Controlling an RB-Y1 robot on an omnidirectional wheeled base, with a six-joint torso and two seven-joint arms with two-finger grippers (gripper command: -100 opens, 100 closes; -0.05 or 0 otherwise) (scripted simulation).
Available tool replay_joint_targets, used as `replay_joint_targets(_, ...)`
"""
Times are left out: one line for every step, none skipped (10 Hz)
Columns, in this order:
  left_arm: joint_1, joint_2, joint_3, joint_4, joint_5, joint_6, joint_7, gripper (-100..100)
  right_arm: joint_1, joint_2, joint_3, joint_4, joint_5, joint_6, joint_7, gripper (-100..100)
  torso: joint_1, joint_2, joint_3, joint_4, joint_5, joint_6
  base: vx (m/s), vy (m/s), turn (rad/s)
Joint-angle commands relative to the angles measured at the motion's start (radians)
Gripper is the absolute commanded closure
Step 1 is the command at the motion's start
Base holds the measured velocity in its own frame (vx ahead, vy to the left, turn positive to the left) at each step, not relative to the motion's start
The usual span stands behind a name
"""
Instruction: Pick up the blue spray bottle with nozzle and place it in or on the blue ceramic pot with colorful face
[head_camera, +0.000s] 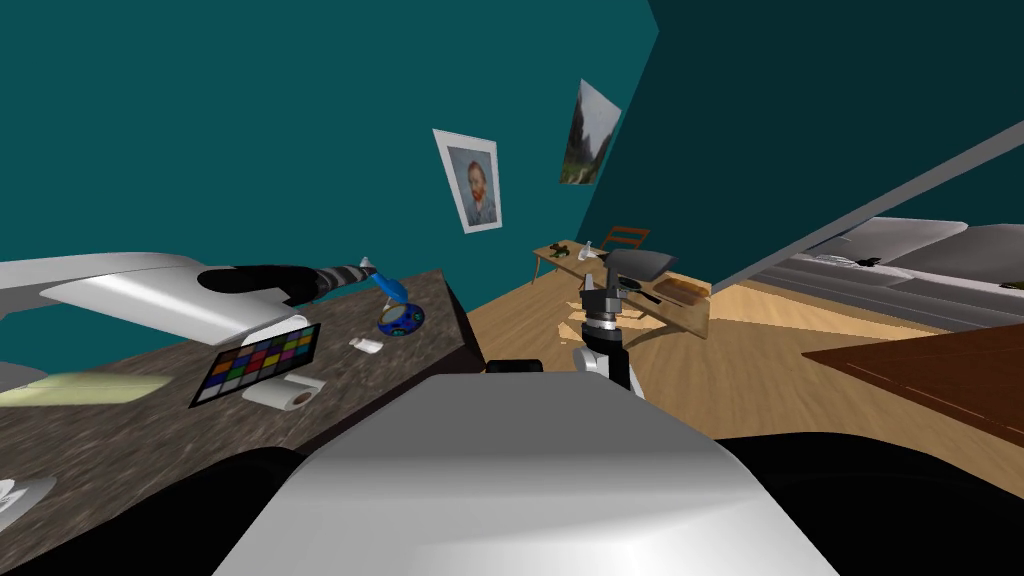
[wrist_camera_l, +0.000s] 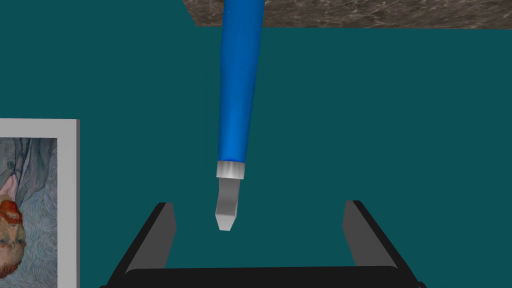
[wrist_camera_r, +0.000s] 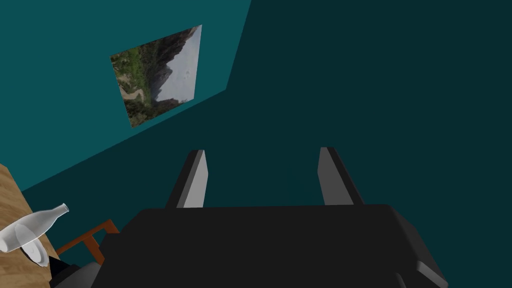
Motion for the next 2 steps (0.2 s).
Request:
replay_joint_targets(0.0, 0.0, 0.0, 0.0, 0.0, 0.0, 0.0, 0, 0.0, 0.0, 0.0, 0.0, 0.0, 0.0, 0.0, 0, 0.0, 0.0, 0.0, 0.0, 0.0, 0.0, 0.0, 0.0, 0.0)
replay_joint_targets(0.0, 0.0, 0.0, 0.0, 0.0, 0.0, 0.0, 0, 0.0, 0.0, 0.0, 0.0, 0.0, 0.0, 0.0, 0, 0.0, 0.0, 0.0, 0.0, 0.0, 0.0, 0.0, 0.0, 0.0)
